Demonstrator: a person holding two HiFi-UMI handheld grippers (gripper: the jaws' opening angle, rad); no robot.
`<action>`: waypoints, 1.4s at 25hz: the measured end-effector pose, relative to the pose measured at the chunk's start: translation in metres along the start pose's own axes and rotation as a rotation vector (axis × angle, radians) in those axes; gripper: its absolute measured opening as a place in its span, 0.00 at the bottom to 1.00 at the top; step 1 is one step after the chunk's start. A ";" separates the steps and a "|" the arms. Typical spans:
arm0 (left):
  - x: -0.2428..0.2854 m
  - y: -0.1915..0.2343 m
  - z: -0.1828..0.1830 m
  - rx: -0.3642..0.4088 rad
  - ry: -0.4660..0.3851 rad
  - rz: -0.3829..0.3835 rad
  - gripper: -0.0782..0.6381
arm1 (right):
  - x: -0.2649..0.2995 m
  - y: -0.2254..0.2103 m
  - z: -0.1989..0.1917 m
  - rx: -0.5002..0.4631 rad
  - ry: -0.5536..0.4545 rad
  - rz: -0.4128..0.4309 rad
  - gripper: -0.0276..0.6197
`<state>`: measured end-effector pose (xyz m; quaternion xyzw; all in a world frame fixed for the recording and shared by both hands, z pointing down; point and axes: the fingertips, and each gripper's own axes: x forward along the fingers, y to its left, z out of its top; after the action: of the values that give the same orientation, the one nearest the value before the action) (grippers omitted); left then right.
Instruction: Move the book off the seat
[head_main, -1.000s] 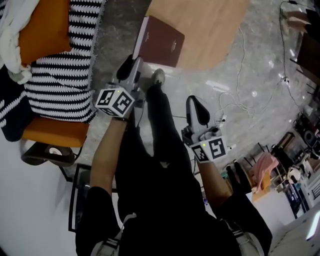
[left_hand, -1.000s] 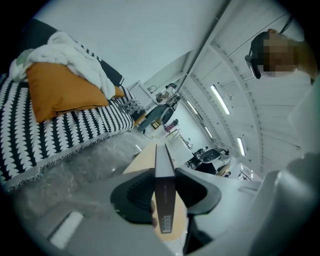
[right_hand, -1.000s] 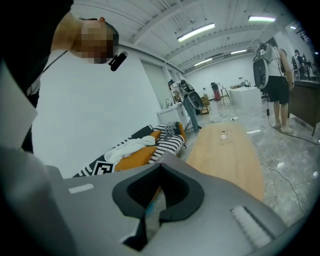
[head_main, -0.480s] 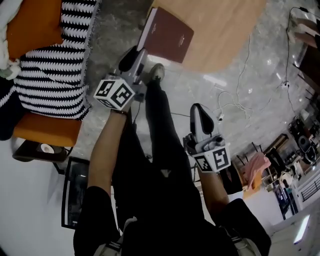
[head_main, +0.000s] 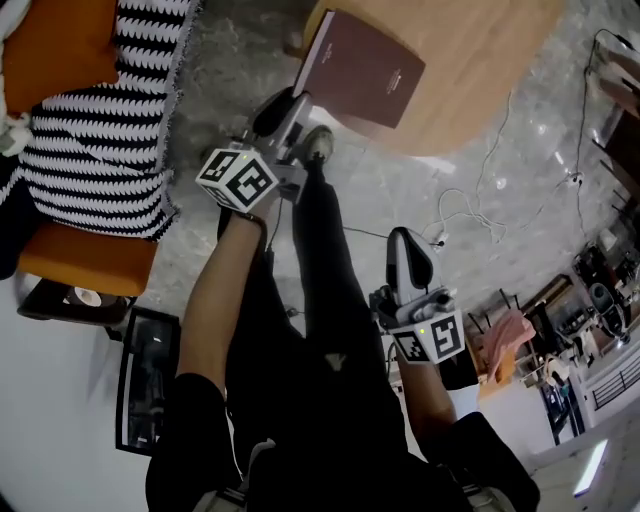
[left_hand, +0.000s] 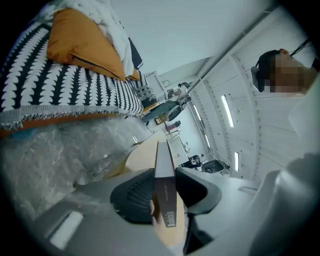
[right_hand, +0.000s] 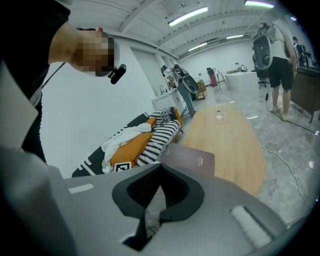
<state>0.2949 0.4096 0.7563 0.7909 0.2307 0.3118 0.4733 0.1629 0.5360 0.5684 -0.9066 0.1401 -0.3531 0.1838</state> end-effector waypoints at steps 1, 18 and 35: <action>0.002 0.002 -0.003 -0.011 0.003 -0.002 0.31 | 0.000 -0.002 0.000 0.000 0.002 -0.002 0.05; 0.039 0.044 -0.031 -0.066 0.094 0.040 0.33 | 0.008 -0.026 -0.010 0.034 0.047 -0.036 0.05; 0.041 0.072 -0.053 -0.042 0.164 0.181 0.34 | 0.006 -0.031 -0.016 0.028 0.062 -0.042 0.05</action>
<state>0.2909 0.4368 0.8514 0.7703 0.1896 0.4217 0.4390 0.1602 0.5572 0.5963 -0.8953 0.1219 -0.3866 0.1845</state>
